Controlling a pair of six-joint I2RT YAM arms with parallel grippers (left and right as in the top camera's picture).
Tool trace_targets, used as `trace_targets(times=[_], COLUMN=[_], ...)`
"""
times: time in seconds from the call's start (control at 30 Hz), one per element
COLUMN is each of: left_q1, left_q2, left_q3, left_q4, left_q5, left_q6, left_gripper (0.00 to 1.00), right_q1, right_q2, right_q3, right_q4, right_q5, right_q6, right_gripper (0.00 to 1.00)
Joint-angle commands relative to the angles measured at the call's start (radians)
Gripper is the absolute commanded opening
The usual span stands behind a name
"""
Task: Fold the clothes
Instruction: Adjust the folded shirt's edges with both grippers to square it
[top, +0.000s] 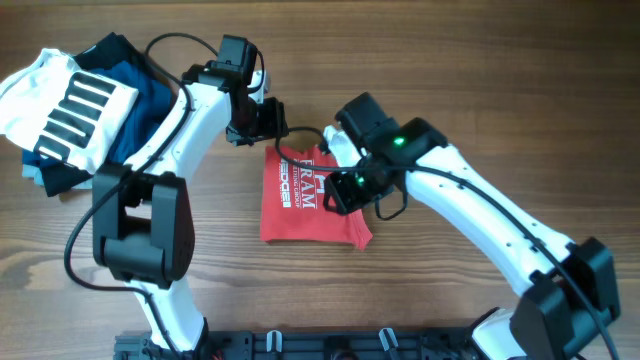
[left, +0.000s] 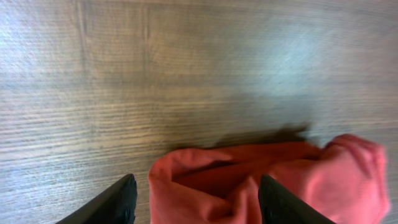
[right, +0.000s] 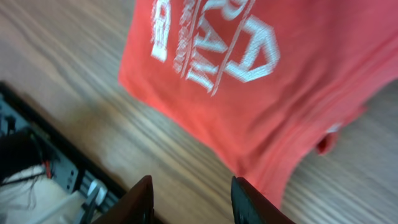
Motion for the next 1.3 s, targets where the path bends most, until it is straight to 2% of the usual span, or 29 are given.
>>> trace_targets(times=[0.0, 0.27, 0.47, 0.6, 0.87, 0.97, 1.07, 1.17, 1.27], left_q1=[0.002, 0.002, 0.003, 0.003, 0.000, 0.000, 0.000, 0.002, 0.002], left_q2=[0.066, 0.138, 0.159, 0.159, 0.159, 0.159, 0.158, 0.153, 0.117], left_q3=[0.003, 0.003, 0.003, 0.003, -0.019, -0.073, -0.113, -0.115, -0.115], left_q4=[-0.035, -0.130, -0.245, -0.329, -0.488, -0.492, -0.463, -0.447, -0.420], left_q5=[0.004, -0.005, -0.105, -0.113, -0.113, -0.112, -0.113, -0.113, -0.126], left_q6=[0.032, 0.031, 0.005, -0.015, -0.037, -0.037, -0.037, -0.058, -0.099], left_gripper=[0.62, 0.62, 0.52, 0.44, 0.45, 0.44, 0.41, 0.34, 0.33], right_q1=[0.029, 0.034, 0.034, 0.034, 0.020, 0.003, -0.003, -0.004, -0.004], right_q2=[0.036, 0.079, 0.105, 0.143, 0.242, 0.251, 0.248, 0.244, 0.212], right_q3=[0.002, -0.037, -0.127, -0.166, -0.182, -0.181, -0.168, -0.144, -0.135], right_q4=[-0.024, -0.017, 0.071, 0.138, 0.262, 0.362, 0.421, 0.419, 0.396], right_q5=[-0.045, -0.044, -0.027, 0.048, 0.223, 0.320, 0.332, 0.343, 0.357], right_q6=[-0.019, -0.020, -0.018, 0.012, 0.065, 0.064, 0.023, -0.026, -0.057], right_gripper=[0.41, 0.41, 0.41, 0.41, 0.40, 0.41, 0.41, 0.42, 0.43])
